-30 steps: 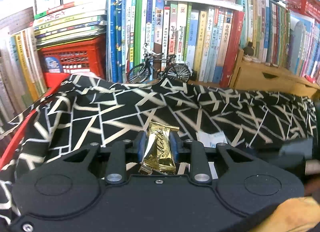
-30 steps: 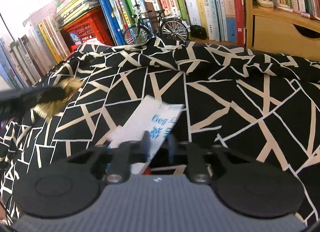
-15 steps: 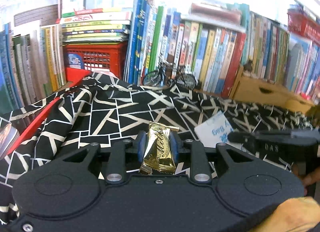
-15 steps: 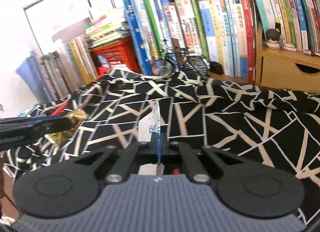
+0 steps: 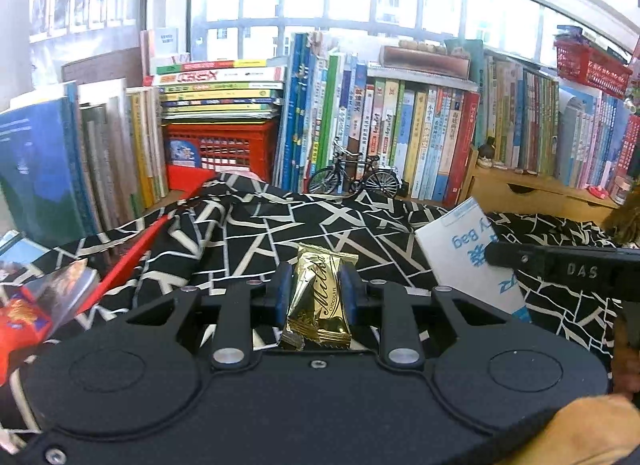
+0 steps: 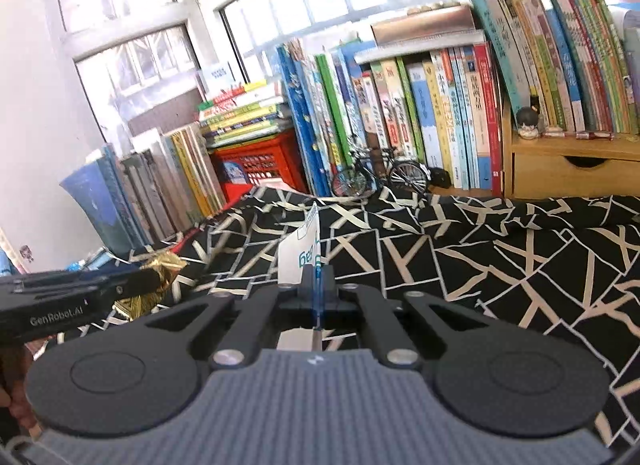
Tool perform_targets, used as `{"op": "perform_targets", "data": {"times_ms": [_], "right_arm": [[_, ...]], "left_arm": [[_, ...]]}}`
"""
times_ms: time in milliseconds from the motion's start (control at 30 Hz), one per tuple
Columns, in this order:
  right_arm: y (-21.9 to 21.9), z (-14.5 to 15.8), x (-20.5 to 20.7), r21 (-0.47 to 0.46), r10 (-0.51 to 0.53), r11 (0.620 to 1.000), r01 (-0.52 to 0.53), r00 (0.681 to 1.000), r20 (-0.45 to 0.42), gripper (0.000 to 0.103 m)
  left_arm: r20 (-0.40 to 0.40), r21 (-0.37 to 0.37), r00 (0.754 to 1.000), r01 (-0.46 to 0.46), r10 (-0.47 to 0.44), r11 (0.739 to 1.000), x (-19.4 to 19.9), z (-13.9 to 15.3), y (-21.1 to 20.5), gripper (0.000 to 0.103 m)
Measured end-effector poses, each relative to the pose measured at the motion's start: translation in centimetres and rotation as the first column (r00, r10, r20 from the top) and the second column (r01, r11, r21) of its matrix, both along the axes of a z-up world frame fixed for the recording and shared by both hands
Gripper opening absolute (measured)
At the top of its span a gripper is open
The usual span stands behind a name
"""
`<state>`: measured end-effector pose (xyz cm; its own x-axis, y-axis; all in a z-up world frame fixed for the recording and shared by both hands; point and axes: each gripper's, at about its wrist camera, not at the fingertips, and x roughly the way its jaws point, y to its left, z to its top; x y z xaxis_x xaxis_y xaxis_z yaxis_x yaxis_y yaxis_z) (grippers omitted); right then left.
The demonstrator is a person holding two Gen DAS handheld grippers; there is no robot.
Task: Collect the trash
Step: 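Carry the gold wrapper and white packet over to the black bin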
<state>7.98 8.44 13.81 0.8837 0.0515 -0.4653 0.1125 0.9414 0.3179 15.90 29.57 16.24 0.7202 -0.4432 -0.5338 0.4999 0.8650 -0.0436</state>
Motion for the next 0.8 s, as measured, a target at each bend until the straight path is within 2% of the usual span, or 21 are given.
{"op": "perform_targets", "data": {"times_ms": [167, 300, 433, 567, 700, 800], "right_arm": [[3.1, 1.8, -2.4, -0.001, -0.024, 1.0, 0.024, 0.999, 0.046, 0.003], [5.8, 2.7, -3.9, -0.008, -0.064, 0.998, 0.064, 0.996, 0.057, 0.004], [8.5, 3.2, -5.2, -0.019, -0.095, 0.995, 0.097, 0.993, 0.072, 0.004], [11.3, 3.5, -6.4, -0.05, -0.099, 0.993, 0.103, 0.993, 0.07, 0.004], [13.7, 3.9, -7.5, -0.045, -0.087, 0.995, 0.09, 0.994, 0.064, 0.004], [15.6, 4.1, -8.2, -0.065, -0.056, 0.996, 0.06, 0.997, 0.058, 0.004]], "left_arm": [[0.017, -0.027, 1.0, 0.016, -0.016, 1.0, -1.4, 1.0, 4.2, 0.025], [0.049, -0.02, 0.998, 0.041, -0.04, 0.999, -2.6, 1.9, 7.9, 0.025], [0.059, -0.031, 0.998, 0.016, -0.014, 0.999, -3.5, 2.4, 12.1, 0.025], [0.03, -0.064, 0.999, -0.018, 0.02, 0.998, -4.1, 2.2, 16.2, 0.025], [0.041, -0.039, 0.999, -0.011, 0.013, 0.999, -5.6, 2.0, 19.3, 0.025], [0.035, -0.047, 0.999, -0.026, 0.028, 0.999, -7.0, 1.6, 21.6, 0.025]]}}
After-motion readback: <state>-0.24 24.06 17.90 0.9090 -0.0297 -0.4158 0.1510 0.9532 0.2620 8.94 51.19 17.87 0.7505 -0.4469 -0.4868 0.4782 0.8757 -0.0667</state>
